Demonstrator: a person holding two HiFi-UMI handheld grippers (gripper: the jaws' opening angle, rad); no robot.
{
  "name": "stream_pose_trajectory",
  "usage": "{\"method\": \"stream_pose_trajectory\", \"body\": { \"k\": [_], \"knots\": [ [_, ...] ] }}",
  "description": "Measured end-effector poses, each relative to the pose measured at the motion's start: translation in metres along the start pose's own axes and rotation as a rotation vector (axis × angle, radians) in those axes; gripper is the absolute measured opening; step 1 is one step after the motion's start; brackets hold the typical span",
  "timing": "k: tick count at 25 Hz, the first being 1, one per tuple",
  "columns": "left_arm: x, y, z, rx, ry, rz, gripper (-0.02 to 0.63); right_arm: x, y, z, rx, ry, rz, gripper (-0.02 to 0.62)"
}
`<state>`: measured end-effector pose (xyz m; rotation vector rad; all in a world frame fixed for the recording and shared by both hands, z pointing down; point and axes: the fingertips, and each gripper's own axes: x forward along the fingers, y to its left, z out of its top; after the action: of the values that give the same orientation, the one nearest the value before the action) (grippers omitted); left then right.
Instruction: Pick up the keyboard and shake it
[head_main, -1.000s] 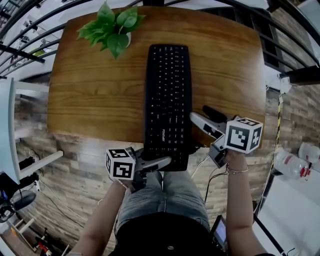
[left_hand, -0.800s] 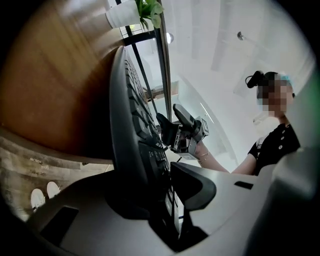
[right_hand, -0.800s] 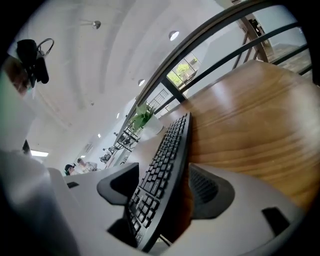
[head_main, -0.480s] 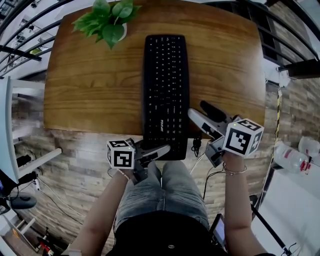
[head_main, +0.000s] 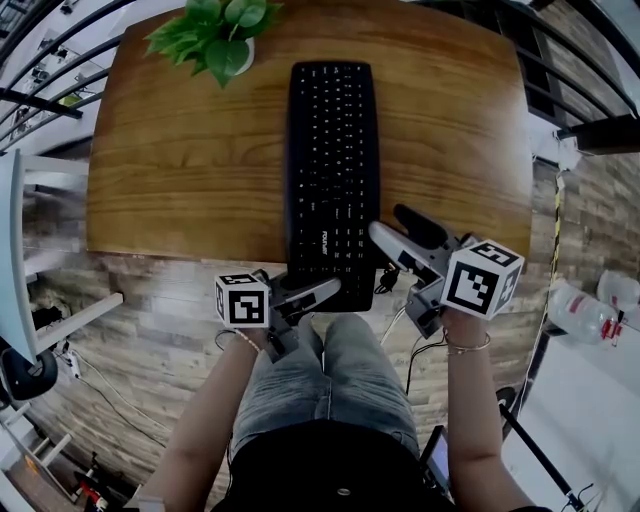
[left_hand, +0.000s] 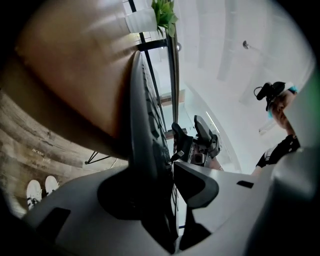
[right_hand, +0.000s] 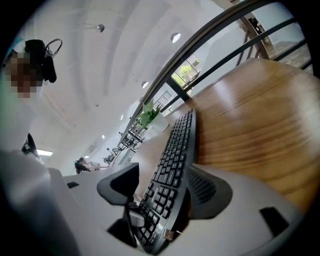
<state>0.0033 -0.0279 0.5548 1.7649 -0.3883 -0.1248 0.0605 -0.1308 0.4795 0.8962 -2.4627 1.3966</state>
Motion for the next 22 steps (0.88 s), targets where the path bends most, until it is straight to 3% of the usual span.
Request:
{"method": "stream_pose_trajectory", "body": {
  "k": [3, 7, 11, 17, 19, 22],
  "knots": [
    [-0.008, 0.006, -0.004, -0.007, -0.015, 0.059, 0.252, -0.002, 0.007, -0.001, -0.025, 0.014, 0.002, 0.287],
    [-0.029, 0.018, -0.006, 0.081, -0.014, 0.209, 0.307, -0.008, 0.022, 0.000, -0.055, 0.007, 0.033, 0.287],
    [-0.055, 0.015, 0.003, 0.174, -0.029, 0.312, 0.311, -0.014, 0.047, -0.001, -0.101, 0.012, 0.072, 0.287],
    [-0.086, -0.005, 0.025, 0.298, -0.059, 0.411, 0.311, -0.019, 0.073, 0.001, -0.220, 0.033, 0.062, 0.287],
    [-0.091, -0.016, 0.033, 0.349, -0.054, 0.412, 0.310, -0.021, 0.082, 0.004, -0.216, 0.014, 0.082, 0.285],
    [-0.089, -0.052, 0.050, 0.417, -0.092, 0.289, 0.310, -0.026, 0.099, 0.010, -0.206, -0.017, 0.131, 0.285]
  ]
}}
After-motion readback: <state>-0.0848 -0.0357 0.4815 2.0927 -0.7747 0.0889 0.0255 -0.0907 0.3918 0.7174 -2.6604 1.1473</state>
